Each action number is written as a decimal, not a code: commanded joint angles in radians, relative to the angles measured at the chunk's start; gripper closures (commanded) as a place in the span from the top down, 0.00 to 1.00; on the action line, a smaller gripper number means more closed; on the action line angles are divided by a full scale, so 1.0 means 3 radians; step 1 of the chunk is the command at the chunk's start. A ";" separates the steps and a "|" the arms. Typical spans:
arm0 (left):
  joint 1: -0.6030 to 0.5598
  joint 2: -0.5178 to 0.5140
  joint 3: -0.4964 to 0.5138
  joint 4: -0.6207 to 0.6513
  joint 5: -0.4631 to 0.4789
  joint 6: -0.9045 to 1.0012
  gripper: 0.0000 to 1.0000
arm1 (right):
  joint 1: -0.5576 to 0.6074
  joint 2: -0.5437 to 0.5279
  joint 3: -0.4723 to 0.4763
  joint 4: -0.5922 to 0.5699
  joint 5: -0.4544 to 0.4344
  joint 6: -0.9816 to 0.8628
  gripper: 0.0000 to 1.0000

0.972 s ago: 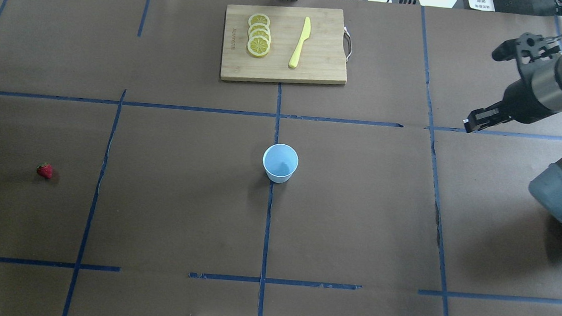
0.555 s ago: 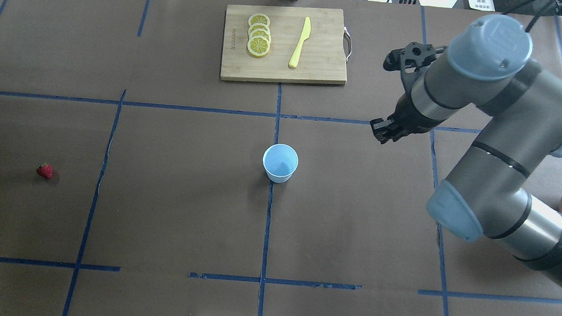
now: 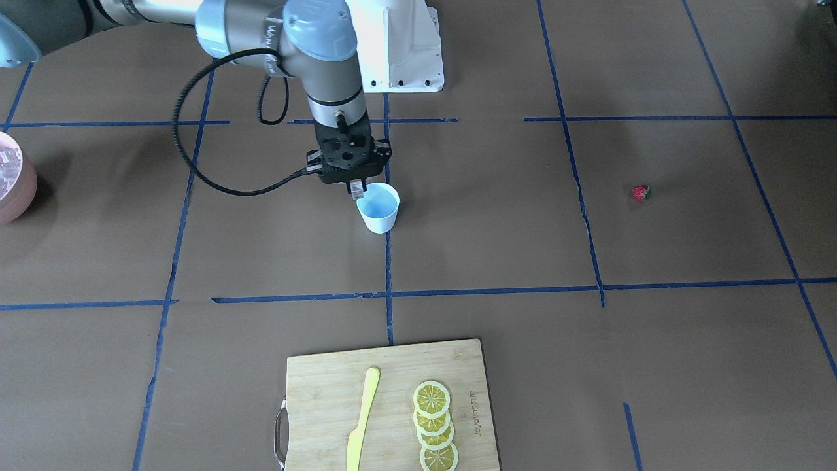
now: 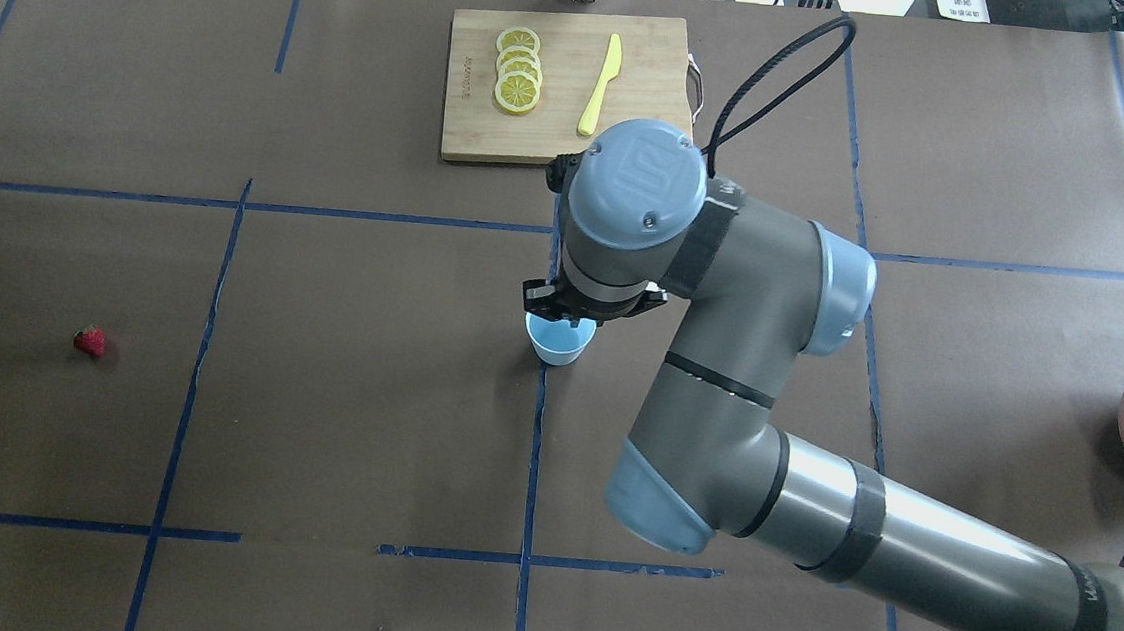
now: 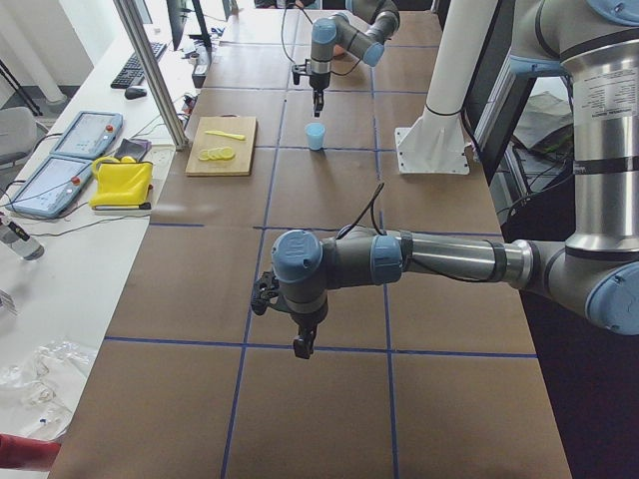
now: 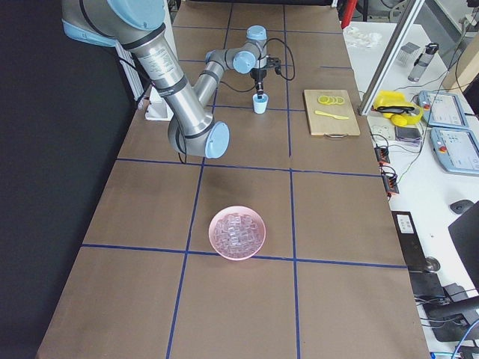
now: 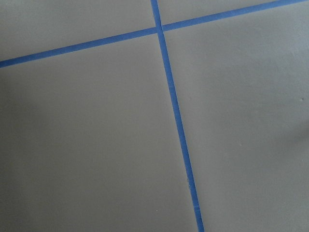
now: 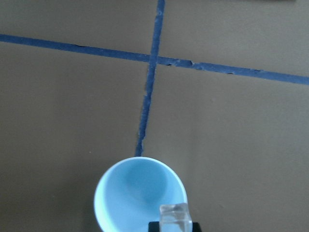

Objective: Put ice and strawberries in cup
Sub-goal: 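Carry the ice cube with the right gripper over the light-blue cup, then open the right gripper to drop the ice cube into the cup, then move the right gripper back to the pink ice bowl, then grasp another ice cube from the pink bowl with the right gripper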

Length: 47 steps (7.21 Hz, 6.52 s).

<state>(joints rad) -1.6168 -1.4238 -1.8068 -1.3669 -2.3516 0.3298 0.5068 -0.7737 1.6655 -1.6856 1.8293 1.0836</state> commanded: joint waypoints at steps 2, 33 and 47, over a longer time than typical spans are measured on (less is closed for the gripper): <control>0.0000 0.0011 0.0004 0.0000 0.0000 0.0000 1.00 | -0.0120 0.0155 -0.0178 -0.0011 -0.0141 0.0131 0.02; 0.0000 0.0027 -0.0026 0.0010 -0.0005 0.0000 1.00 | 0.2336 -0.3751 0.0712 0.1549 0.1297 -0.5898 0.90; 0.0005 0.0027 -0.0016 0.0000 -0.0005 0.0000 1.00 | 0.2043 -0.3726 0.0472 0.1650 0.1051 -0.6240 0.31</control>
<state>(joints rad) -1.6166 -1.4159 -1.8119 -1.3663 -2.3531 0.3298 1.1201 -1.8921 1.8068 -1.2094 2.1456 -0.7879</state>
